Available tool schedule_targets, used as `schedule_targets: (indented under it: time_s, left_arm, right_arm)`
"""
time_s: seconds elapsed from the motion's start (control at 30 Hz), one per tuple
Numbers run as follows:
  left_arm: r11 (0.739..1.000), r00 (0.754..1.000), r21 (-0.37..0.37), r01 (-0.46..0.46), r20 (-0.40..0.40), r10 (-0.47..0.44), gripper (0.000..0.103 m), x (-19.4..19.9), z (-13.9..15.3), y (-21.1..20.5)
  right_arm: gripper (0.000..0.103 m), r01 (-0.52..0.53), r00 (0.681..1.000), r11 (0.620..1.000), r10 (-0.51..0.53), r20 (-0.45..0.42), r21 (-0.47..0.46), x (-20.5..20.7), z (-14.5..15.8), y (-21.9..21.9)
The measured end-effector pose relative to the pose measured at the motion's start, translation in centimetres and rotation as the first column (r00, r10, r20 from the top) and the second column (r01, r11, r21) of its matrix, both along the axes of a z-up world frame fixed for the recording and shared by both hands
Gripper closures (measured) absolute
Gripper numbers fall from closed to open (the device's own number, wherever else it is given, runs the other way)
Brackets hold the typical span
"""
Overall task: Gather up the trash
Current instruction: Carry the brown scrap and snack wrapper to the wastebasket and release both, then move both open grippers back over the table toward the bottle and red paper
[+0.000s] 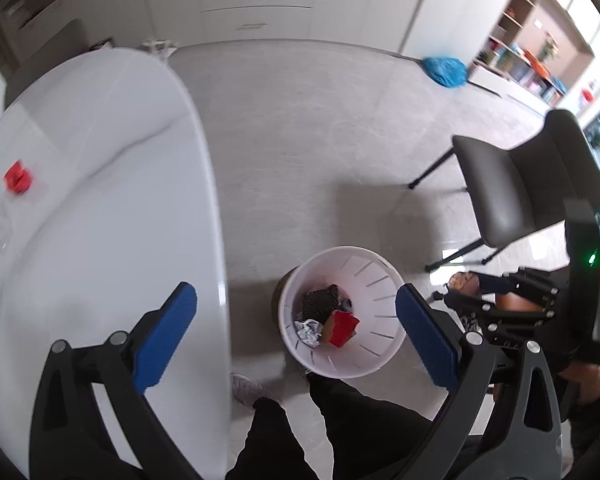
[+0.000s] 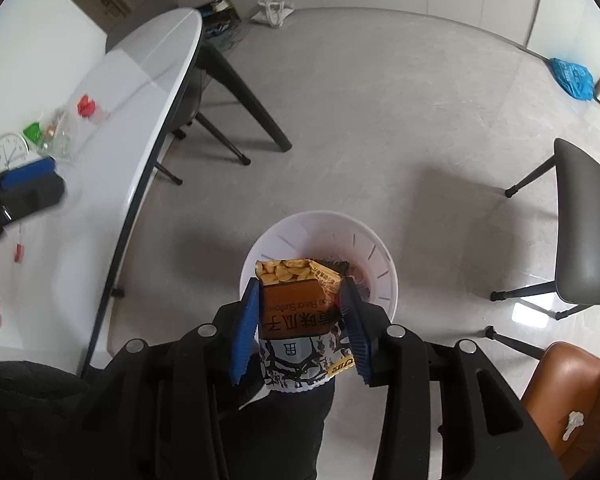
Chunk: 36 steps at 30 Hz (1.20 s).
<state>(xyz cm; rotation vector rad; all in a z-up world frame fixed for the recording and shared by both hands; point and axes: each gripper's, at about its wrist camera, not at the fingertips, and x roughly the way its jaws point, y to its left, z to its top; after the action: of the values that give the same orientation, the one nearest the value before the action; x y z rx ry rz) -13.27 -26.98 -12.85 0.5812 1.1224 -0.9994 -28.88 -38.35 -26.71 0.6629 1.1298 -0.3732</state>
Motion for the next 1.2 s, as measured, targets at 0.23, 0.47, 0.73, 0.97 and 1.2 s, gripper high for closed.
schedule_targets:
  time_s: [0.23, 0.47, 0.73, 0.97, 1.2]
  left_arm:
    - [0.997, 0.997, 0.001, -0.077, 0.004, 0.077, 0.008, 2.0, 0.4, 2.1]
    - [0.992, 0.991, -0.021, -0.128, 0.037, 0.129, 0.008, 3.6, 1.1, 4.1]
    - [0.971, 0.97, -0.062, -0.232, 0.062, 0.236, 0.008, 7.0, 2.6, 6.8]
    - [0.911, 0.909, -0.073, -0.405, 0.077, 0.41, 0.008, 13.2, 3.0, 10.8]
    - [0.794, 0.79, -0.075, -0.603, 0.081, 0.608, 0.008, 22.0, 3.3, 15.6]
  right_arm:
    - [0.014, -0.016, 0.997, 1.0, 0.015, -0.075, -0.012, 1.7, -1.3, 1.5]
    - [0.008, 0.032, 0.998, 0.999, -0.034, -0.044, -0.042, 3.5, 1.0, 1.2]
    - [0.002, -0.022, 0.998, 0.991, 0.029, 0.054, -0.13, 10.3, 6.1, 2.3]
    - [0.002, -0.121, 0.984, 0.98, 0.139, 0.11, -0.156, 19.1, 8.7, 4.2]
    - [0.002, -0.256, 0.95, 0.953, 0.279, 0.144, -0.16, 29.1, 9.7, 7.4]
